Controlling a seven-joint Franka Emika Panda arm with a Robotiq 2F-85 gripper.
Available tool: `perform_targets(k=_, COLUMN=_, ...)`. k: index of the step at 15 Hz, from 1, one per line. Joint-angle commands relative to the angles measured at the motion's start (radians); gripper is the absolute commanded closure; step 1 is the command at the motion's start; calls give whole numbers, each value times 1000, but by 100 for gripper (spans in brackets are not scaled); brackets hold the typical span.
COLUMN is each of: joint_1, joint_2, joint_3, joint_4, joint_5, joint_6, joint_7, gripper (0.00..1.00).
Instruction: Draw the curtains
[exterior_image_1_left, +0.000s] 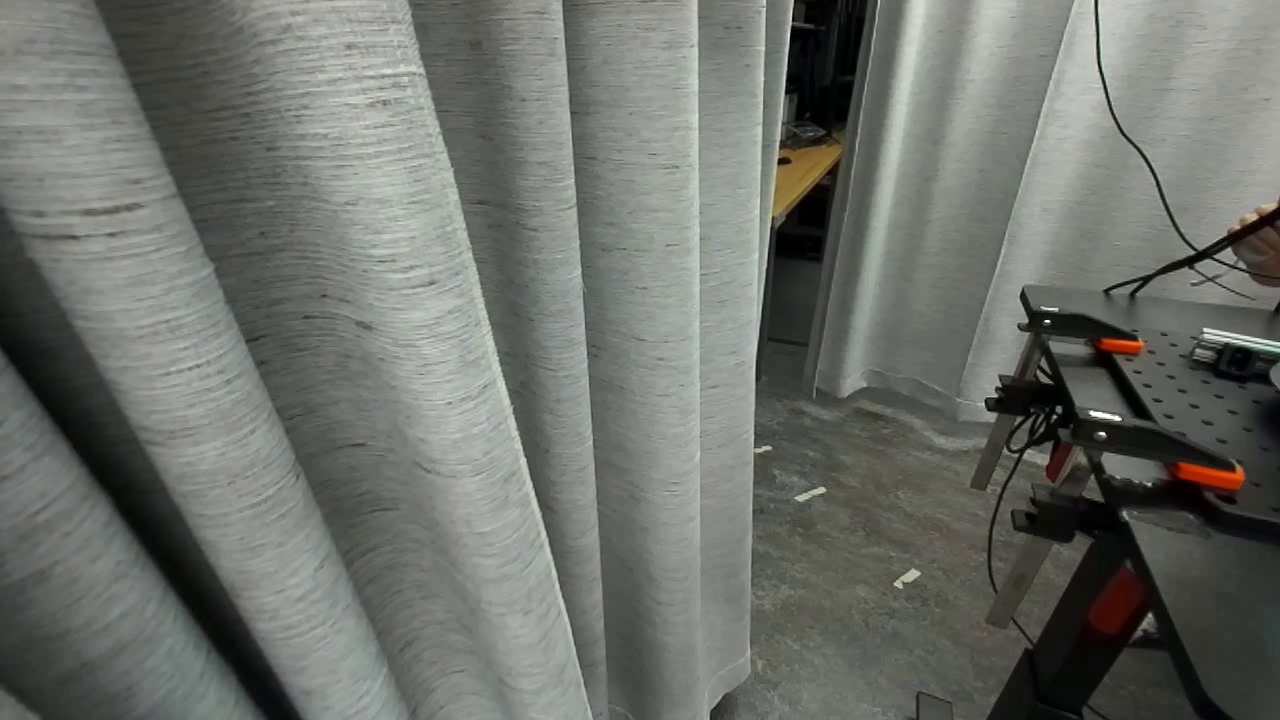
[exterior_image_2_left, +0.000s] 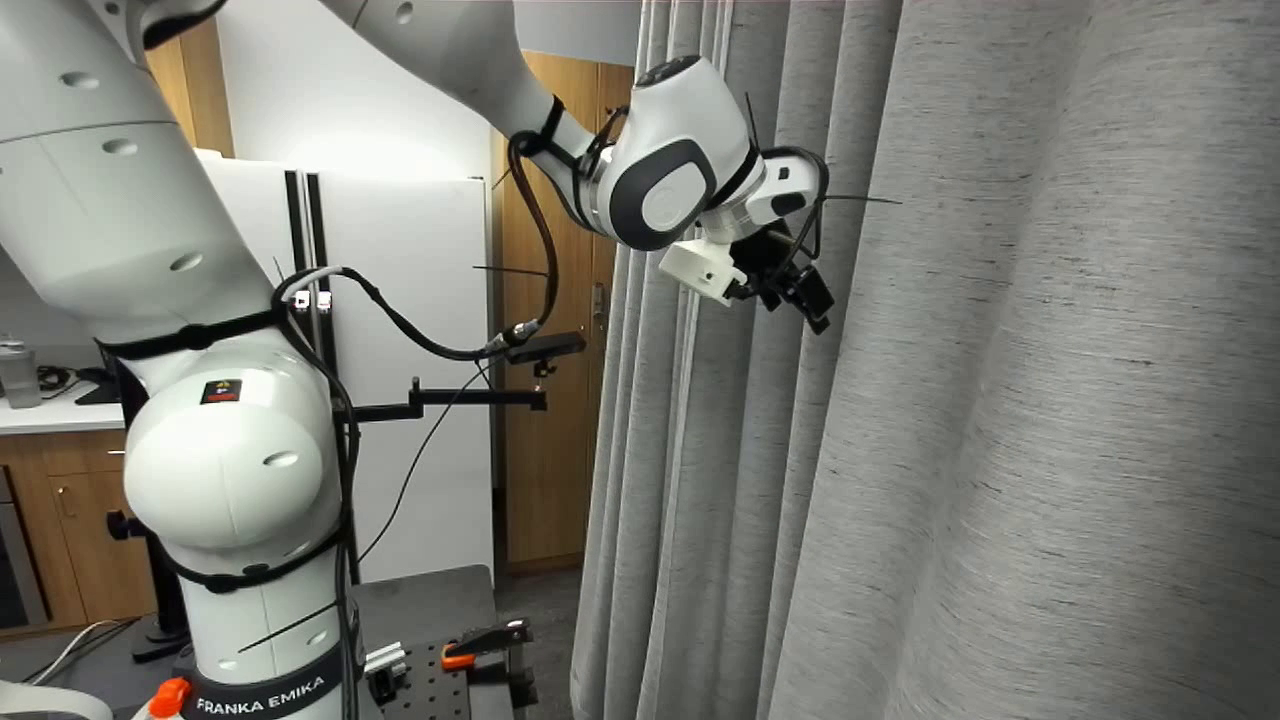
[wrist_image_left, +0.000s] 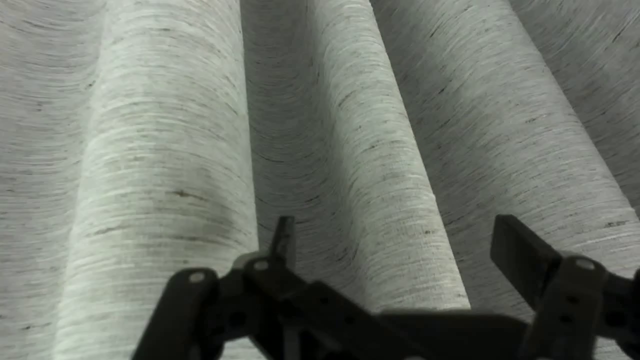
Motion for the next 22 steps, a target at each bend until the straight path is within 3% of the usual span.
perform_targets(k=1, joint_1=-74, joint_2=112, joint_3=72, joint_4=112, joint_5=-49, joint_6=52, joint_7=120, gripper=0)
perform_targets(k=8, joint_1=-200, joint_2=216, joint_3=168, joint_4=235, joint_5=-244, joint_6=82, joint_7=330, gripper=0)
perform_targets(k=10, joint_1=-219, joint_2=226, joint_3=182, joint_4=251, joint_5=-300, joint_6=78, joint_7=380, gripper=19)
perform_targets(k=12, joint_1=-231, joint_2=233, joint_3=191, joint_4=263, joint_5=-349, joint_6=75, joint_7=425, gripper=30)
perform_targets(k=13, joint_1=-234, joint_2=235, joint_3=194, joint_4=269, joint_5=-370, joint_6=70, joint_7=446, gripper=49)
perform_targets(k=15, joint_1=-243, joint_2=237, joint_3=200, joint_4=274, joint_5=-410, joint_6=71, joint_7=485, gripper=55)
perform_targets(k=20, joint_1=-268, joint_2=250, joint_3=200, joint_4=307, joint_5=-514, joint_6=54, joint_7=582, gripper=94)
perform_targets(k=22, joint_1=-281, joint_2=266, joint_3=196, joint_4=331, joint_5=-551, joint_6=41, joint_7=614, gripper=100)
